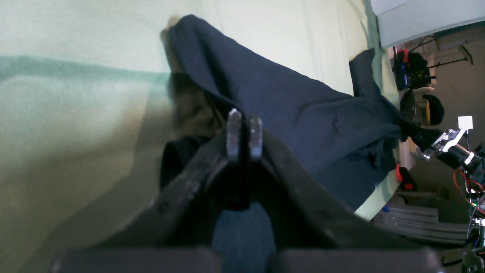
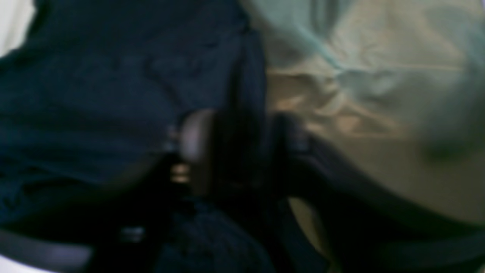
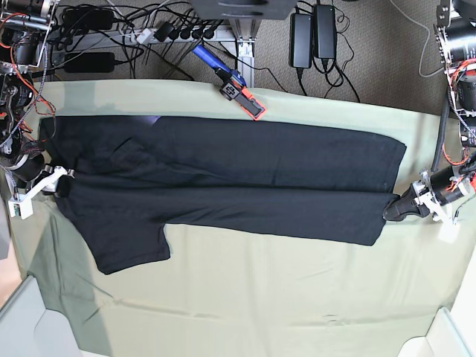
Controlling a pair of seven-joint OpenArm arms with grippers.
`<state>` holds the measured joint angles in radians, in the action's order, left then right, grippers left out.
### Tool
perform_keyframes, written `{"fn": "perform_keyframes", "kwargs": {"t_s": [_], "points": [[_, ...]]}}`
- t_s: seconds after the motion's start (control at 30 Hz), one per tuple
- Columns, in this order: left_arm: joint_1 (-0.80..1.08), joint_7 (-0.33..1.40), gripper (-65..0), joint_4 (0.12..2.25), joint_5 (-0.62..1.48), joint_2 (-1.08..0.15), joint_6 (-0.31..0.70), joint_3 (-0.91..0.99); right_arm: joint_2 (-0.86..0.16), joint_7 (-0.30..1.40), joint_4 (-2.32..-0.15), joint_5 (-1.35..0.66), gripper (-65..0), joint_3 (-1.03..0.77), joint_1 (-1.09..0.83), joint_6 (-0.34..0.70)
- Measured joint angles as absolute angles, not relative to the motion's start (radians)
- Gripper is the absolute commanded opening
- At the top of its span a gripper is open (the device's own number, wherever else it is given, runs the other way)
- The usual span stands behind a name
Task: Fold the T-shirt properly
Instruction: 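Pull the folded shirt with both grippers, stretching it lengthwise, then grasp the sleeve end with the right gripper while the left holds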
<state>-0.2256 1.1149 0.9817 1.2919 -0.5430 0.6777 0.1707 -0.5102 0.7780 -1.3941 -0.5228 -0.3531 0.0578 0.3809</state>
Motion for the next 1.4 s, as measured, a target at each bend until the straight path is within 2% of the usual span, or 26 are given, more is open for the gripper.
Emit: {"fn": "perform_keyframes", "kwargs": {"t_s": [0.03,0.33,0.63,0.9,1.1,1.23,1.4], "points": [[-0.225,1.115,-65.0,0.982,1.292,-0.543,0.678,0.171,-0.510,0.778,-1.394,-0.523,-23.3,-0.353,0.058,0.381],[-0.225,1.129,-65.0,0.982,1.303,-0.543,0.678,0.171,-0.509,0.769,-1.394,-0.499,-23.2,-0.391,0.073,0.379],[-0.226,1.145,-65.0,0.982,1.329,-0.543,0.678,0.171,-0.510,0.744,-1.372,-0.513,-23.2,-0.439,0.221,0.377],[-0.225,1.146,-65.0,0.982,1.329,-0.543,0.677,0.171,-0.468,0.630,-1.059,-0.442,-23.2,-0.384,0.451,0.377],[-0.225,1.157,-65.0,0.982,1.355,-0.543,0.678,0.171,-0.405,0.506,-0.821,-0.342,-23.2,-0.311,0.530,0.378],[-0.225,1.157,-65.0,0.982,1.355,-0.543,0.678,0.171,-0.379,0.431,-0.739,-0.319,-23.3,-0.276,0.518,0.378],[-0.225,1.157,-65.0,0.982,1.355,-0.543,0.678,0.171,-0.381,0.435,-0.729,-0.329,-23.4,-0.270,0.524,0.379]]}}
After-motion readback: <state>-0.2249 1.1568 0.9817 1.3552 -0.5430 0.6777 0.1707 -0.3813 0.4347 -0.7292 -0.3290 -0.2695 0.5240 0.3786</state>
